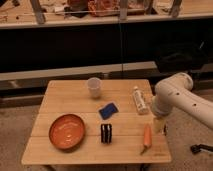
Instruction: Knock the eraser over
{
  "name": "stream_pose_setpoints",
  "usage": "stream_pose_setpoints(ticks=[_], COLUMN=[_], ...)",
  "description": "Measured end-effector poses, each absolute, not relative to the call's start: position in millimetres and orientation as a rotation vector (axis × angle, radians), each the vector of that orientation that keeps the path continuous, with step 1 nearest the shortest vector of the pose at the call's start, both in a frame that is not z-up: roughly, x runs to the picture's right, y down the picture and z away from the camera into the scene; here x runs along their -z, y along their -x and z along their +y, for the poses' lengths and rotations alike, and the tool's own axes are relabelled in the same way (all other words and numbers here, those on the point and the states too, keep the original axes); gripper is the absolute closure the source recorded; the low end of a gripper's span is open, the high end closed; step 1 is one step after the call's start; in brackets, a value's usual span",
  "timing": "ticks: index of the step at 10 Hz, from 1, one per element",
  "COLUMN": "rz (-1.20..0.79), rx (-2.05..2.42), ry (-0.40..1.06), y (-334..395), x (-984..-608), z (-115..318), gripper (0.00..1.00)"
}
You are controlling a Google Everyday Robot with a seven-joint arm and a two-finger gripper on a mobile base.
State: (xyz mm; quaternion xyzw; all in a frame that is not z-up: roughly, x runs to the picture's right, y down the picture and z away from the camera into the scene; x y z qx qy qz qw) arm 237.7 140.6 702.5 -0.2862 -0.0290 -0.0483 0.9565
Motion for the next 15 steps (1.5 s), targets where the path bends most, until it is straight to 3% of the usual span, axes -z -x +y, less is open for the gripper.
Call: stream_pose_setpoints(ticks=[15], rz=[-0.19], rx=[0.258], ry=[0.596], y=[-170], x=[-727], z=[171], gripper=[0.2])
